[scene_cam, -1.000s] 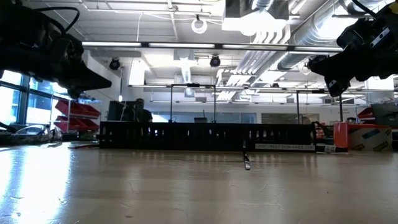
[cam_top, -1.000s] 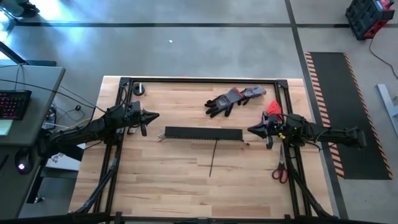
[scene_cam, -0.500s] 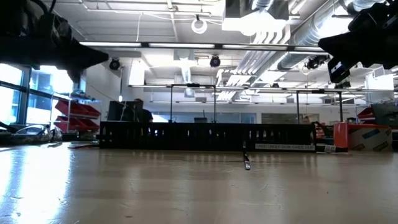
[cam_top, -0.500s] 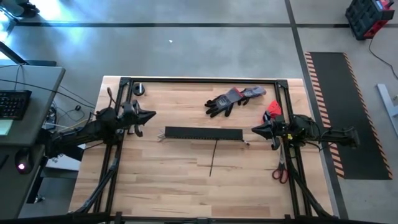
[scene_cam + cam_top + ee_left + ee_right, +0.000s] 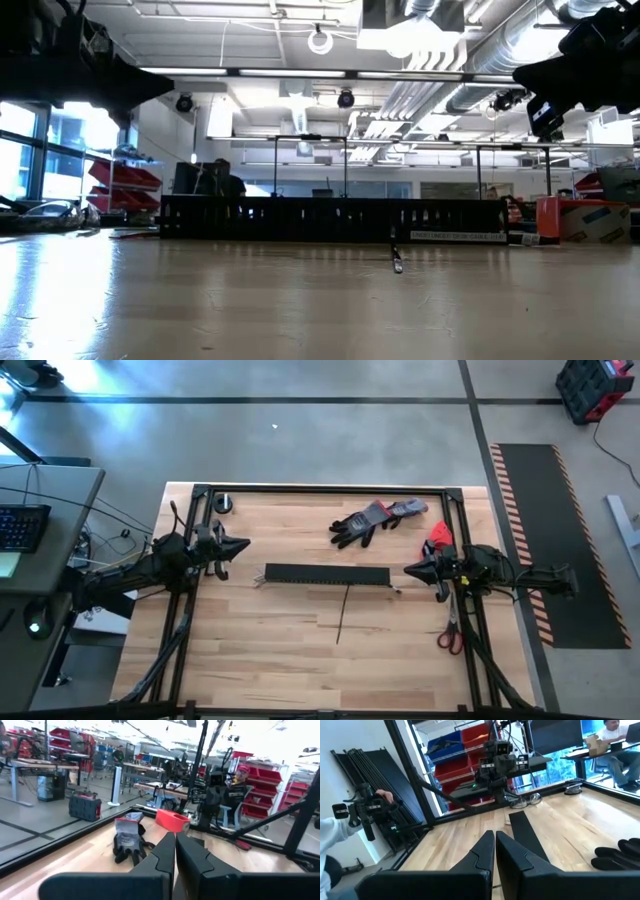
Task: Ziptie cables
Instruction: Return to Home Position
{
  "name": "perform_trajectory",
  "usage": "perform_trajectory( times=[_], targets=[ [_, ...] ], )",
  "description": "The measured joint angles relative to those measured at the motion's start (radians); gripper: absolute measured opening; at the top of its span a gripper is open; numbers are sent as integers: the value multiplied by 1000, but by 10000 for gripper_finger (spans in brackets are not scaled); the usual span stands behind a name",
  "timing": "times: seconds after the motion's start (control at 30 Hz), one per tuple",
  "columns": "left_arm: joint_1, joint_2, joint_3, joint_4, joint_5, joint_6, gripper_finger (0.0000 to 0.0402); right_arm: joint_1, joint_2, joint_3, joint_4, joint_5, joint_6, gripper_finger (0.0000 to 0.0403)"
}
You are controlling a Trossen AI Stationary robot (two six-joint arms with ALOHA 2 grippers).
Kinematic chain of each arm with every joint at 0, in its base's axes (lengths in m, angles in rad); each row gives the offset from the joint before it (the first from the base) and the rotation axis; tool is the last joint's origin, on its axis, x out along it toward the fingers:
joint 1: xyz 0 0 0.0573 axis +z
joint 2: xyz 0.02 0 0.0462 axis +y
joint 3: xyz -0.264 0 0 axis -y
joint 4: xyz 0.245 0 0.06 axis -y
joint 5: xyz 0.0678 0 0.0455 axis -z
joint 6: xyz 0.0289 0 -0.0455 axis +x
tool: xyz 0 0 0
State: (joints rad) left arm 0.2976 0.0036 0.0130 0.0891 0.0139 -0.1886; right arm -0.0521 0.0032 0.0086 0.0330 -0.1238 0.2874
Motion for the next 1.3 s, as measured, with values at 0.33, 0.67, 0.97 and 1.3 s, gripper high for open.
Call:
perform_trajectory(
  times=[0.33, 0.67, 0.97, 1.3],
  targets=[
    [-38, 0, -1, -10, -7, 0, 0, -2, 2, 0, 0, 1, 0, 0],
    [-258, 0, -1, -12, -7, 0, 0, -2, 2, 0, 1, 1, 0, 1],
    [-314, 9, -1, -17, -7, 0, 0, -2, 3, 0, 1, 1, 0, 0],
    [-314, 9, -1, -17, -7, 0, 0, -2, 3, 0, 0, 1, 0, 0]
  ],
)
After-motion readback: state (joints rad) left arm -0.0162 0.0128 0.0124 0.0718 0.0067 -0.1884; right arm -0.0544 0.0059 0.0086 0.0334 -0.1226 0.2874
